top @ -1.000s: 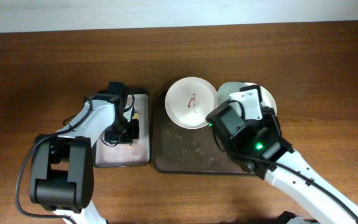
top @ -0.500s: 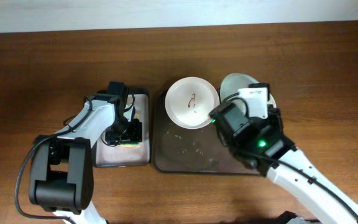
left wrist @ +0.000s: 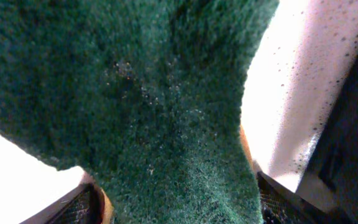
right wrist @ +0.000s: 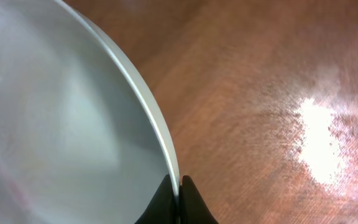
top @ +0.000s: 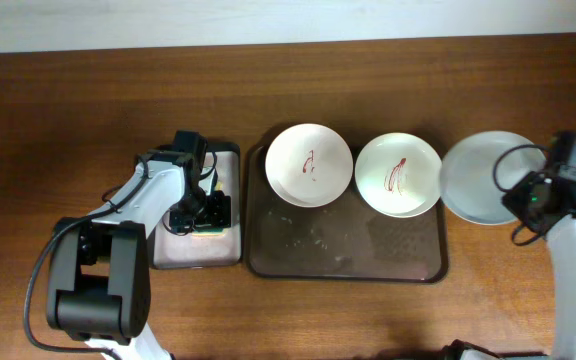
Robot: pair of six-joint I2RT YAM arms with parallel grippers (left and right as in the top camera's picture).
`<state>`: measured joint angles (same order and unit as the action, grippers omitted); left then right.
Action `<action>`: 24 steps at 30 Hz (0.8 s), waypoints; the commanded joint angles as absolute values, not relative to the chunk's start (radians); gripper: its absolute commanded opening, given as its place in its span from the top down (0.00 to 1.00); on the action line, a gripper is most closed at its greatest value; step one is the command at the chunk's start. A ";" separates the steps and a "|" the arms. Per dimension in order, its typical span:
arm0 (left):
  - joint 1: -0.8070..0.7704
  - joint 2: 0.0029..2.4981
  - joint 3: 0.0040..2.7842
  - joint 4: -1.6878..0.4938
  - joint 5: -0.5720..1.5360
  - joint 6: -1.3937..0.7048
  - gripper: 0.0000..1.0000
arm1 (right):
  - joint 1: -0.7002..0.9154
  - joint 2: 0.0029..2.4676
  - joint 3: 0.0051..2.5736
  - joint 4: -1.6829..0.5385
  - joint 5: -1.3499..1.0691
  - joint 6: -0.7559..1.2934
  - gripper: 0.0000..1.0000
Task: Clean dirty plates on tray and stack at the side
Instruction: 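Carry the cleaned plate right and set it on the table beside the tray, then release the plate and move the right gripper to the right-rear plate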
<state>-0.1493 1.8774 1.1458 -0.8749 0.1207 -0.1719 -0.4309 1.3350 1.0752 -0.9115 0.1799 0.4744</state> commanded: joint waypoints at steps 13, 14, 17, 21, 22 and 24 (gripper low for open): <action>-0.143 1.901 1.116 -0.868 0.109 -0.163 0.25 | -0.612 1.592 1.094 -0.759 -0.219 0.290 0.60; -0.143 1.901 1.116 -0.868 0.109 -0.163 0.25 | -0.591 1.592 1.094 -0.727 -0.289 0.232 0.68; -0.143 1.901 1.116 -0.868 0.109 -0.163 0.25 | -0.513 1.595 1.094 -0.683 -0.303 0.134 0.86; -0.143 1.901 1.116 -0.868 0.109 -0.163 0.25 | -0.393 1.635 1.094 -0.633 -0.301 0.010 0.89; -0.143 1.901 1.116 -0.868 0.109 -0.163 0.25 | -0.369 1.651 1.094 -0.630 -0.276 0.004 0.89; -0.143 1.901 1.116 -0.868 0.109 -0.163 0.25 | -0.332 1.691 1.094 -0.623 -0.189 0.005 0.90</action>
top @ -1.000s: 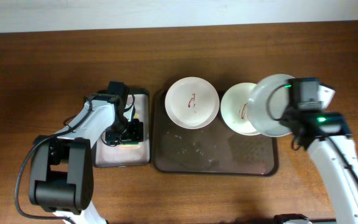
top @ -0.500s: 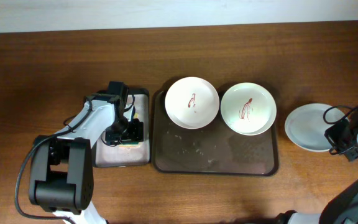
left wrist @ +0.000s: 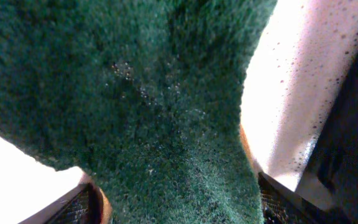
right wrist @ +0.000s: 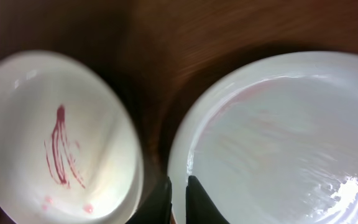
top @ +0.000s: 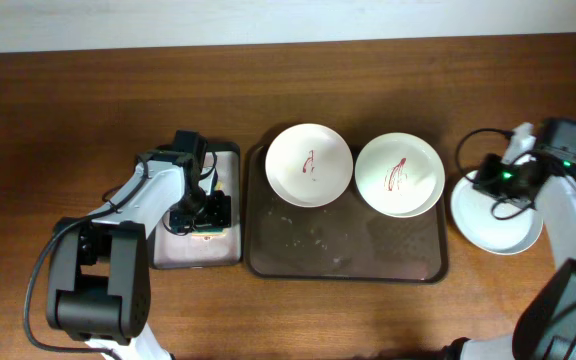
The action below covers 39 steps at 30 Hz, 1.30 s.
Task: Clean dirty plates on tray and stack at the side
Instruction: 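Release the plate and move the right gripper to the right-rear plate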
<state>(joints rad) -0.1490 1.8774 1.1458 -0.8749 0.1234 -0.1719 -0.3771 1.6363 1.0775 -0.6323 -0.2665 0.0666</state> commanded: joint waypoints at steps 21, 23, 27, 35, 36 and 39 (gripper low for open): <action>-0.143 1.901 1.116 -0.869 0.109 -0.163 0.26 | -0.241 1.789 1.093 -0.442 -0.068 0.004 0.94; -0.143 1.901 1.116 -0.869 0.109 -0.163 0.25 | -0.241 1.814 1.093 -0.443 -0.074 0.004 0.94; -0.143 1.901 1.116 -0.869 0.109 -0.163 0.25 | -0.241 1.858 1.093 -0.428 -0.201 0.004 0.94; -0.143 1.901 1.116 -0.869 0.109 -0.163 0.25 | -0.189 1.863 1.093 -0.406 -0.303 -0.027 0.94; -0.143 1.901 1.116 -0.869 0.109 -0.163 0.25 | -0.184 1.863 1.093 -0.404 -0.302 -0.027 0.93; -0.143 1.901 1.116 -0.869 0.109 -0.163 0.25 | -0.184 1.863 1.093 -0.403 -0.300 -0.027 0.93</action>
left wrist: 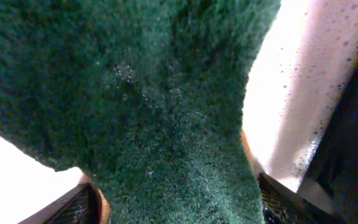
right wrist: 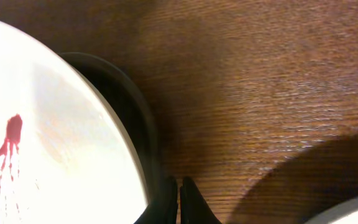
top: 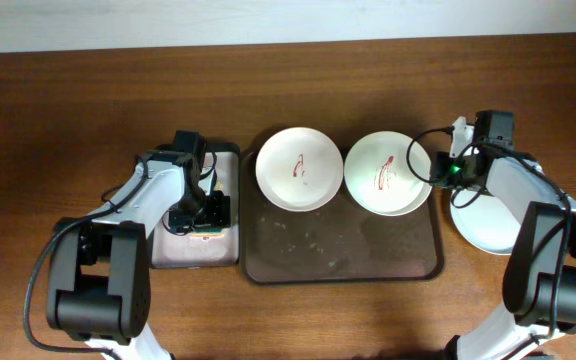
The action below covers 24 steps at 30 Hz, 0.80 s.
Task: Clean dirty plates on tray and stack at the side
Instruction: 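Release the plate and move the right gripper to the right-rear plate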
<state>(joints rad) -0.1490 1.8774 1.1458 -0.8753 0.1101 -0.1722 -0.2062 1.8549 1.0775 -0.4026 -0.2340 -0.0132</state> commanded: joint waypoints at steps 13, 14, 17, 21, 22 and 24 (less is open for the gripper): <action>-0.143 1.901 1.116 -0.850 0.109 -0.163 0.25 | -0.152 1.773 1.348 -0.745 -0.241 -0.018 0.77; -0.143 1.901 1.116 -0.849 0.109 -0.163 0.25 | -0.131 1.773 1.377 -0.802 -0.285 -0.018 0.76; -0.143 1.901 1.116 -0.850 0.109 -0.163 0.24 | -0.062 1.774 1.388 -0.888 -0.416 0.028 0.66; -0.143 1.901 1.116 -0.849 0.109 -0.163 0.24 | 0.076 1.774 1.375 -0.930 -0.469 0.076 0.60; -0.143 1.901 1.116 -0.848 0.109 -0.163 0.24 | 0.109 1.774 1.371 -0.926 -0.451 0.102 0.59; -0.143 1.901 1.116 -0.847 0.109 -0.163 0.24 | 0.185 1.776 1.359 -0.912 -0.382 0.228 0.58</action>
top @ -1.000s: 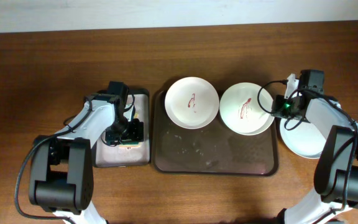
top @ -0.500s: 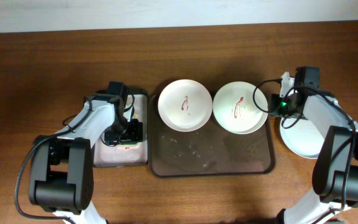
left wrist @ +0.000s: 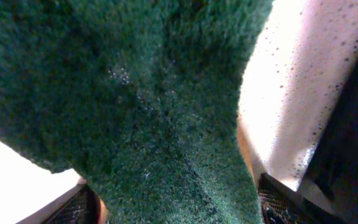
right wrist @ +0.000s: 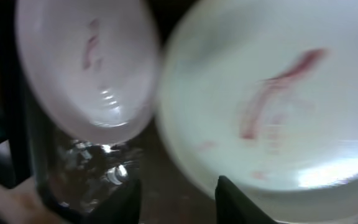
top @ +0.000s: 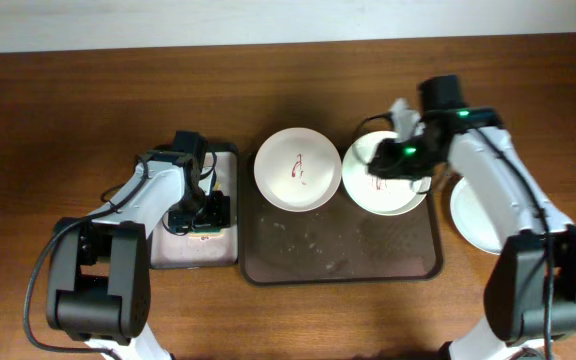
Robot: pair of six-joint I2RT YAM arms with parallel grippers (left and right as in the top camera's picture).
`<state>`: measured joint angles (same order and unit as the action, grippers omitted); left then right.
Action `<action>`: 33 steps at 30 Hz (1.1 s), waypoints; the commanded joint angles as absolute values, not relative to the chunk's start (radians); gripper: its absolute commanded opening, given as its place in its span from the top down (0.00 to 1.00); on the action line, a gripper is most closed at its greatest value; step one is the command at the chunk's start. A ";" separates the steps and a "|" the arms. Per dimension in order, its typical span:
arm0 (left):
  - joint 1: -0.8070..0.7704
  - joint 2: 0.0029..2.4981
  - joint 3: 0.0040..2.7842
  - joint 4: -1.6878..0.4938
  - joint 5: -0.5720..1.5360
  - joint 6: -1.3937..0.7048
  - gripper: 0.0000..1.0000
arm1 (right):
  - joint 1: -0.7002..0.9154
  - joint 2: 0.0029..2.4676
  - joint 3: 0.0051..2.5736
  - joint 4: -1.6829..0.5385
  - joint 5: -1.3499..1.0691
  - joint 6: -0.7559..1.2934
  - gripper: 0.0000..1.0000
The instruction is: Clean dirty plates on tray and stack at the side
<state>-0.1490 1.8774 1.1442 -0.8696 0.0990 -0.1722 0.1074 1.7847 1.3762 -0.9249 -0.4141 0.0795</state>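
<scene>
Two white plates smeared with red lie on the brown tray (top: 343, 255): the left plate (top: 297, 168) (right wrist: 82, 59) and the right plate (top: 393, 190) (right wrist: 272, 93). My right gripper (top: 386, 166) (right wrist: 178, 208) hovers over the right plate's left part, open, with nothing between its fingers. A clean white plate (top: 476, 218) rests on the table right of the tray. My left gripper (top: 200, 212) (left wrist: 179, 205) is shut on the green sponge (left wrist: 135, 93), which fills the left wrist view.
The sponge sits in a white rectangular dish (top: 196, 250) (left wrist: 297, 81) left of the tray. Water drops glisten on the tray floor (right wrist: 86, 165). Bare wooden table surrounds everything.
My right gripper was shut at the right plate's far right rim; it is now open over that plate's left part. The left arm and sponge have not moved.
First my right gripper was shut on the clean plate's rim right of the tray. Then that plate lay on the table. Later the shut gripper was at the right dirty plate's rim, tray and plates shifted slightly left. Now it is open over that plate.
</scene>
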 commanded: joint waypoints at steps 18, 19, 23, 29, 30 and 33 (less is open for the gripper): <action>-0.143 1.901 1.116 -0.847 0.109 -0.163 0.23 | 0.469 1.863 1.196 -0.617 -0.036 0.742 0.56; -0.143 1.901 1.116 -0.847 0.109 -0.163 0.23 | 0.471 1.880 1.196 -0.604 -0.036 0.742 0.59; -0.143 1.901 1.116 -0.848 0.109 -0.163 0.23 | 0.471 1.927 1.196 -0.591 -0.055 0.742 0.72; -0.143 1.901 1.116 -0.847 0.109 -0.163 0.23 | 0.472 1.927 1.196 -0.705 -0.232 0.741 0.83; -0.143 1.901 1.116 -0.847 0.109 -0.163 0.23 | 0.472 1.927 1.196 -0.739 -0.245 0.741 0.83; -0.143 1.901 1.116 -0.847 0.109 -0.163 0.23 | 0.472 1.927 1.196 -0.853 -0.251 0.730 0.82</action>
<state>-0.1490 1.8763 1.1439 -0.8646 0.0978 -0.1719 0.4610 1.9202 1.2018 -0.7979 -0.2161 0.7368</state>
